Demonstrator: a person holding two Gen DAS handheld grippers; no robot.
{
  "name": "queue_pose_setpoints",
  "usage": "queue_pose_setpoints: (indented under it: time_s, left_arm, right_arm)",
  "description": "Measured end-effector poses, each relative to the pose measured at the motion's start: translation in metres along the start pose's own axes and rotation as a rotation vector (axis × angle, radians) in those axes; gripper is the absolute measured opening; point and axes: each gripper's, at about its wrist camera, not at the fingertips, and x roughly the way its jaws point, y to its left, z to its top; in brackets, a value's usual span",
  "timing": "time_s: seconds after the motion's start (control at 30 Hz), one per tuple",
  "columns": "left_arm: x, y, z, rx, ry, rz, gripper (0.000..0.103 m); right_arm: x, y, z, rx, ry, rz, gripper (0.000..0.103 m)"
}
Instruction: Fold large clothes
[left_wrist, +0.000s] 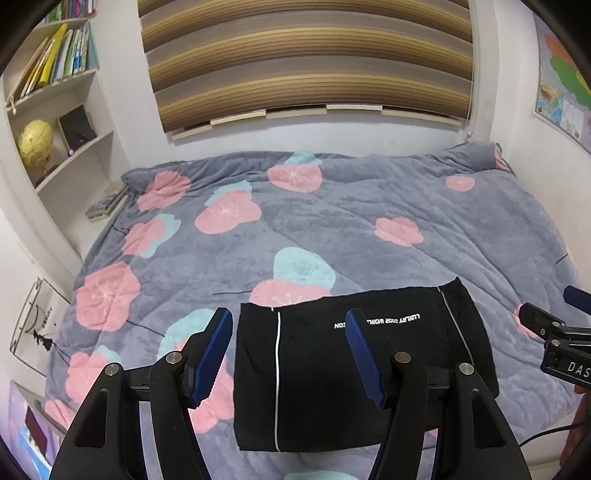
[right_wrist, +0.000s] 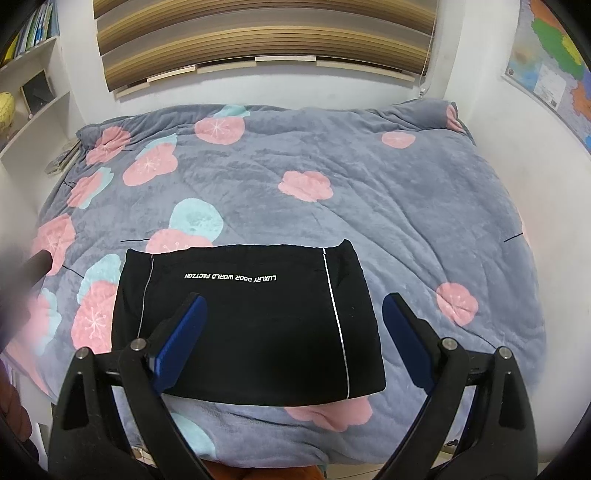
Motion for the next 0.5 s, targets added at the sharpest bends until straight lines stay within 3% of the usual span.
queue_pose_setpoints:
  time_s: [0.43, 0.5]
  left_arm:
    - [0.014, 0.005, 0.005, 0.004, -0.022, 0.03, 0.065]
    - [0.015, 0.004, 0.005, 0.02, -0.032, 0.068, 0.065]
  right_arm:
    - [0.01, 0.004, 0.004, -0.02, 0.011, -0.002, 0.094]
    - [0.011, 0.004, 0.004, -0.018, 0.014, -0.002, 0.094]
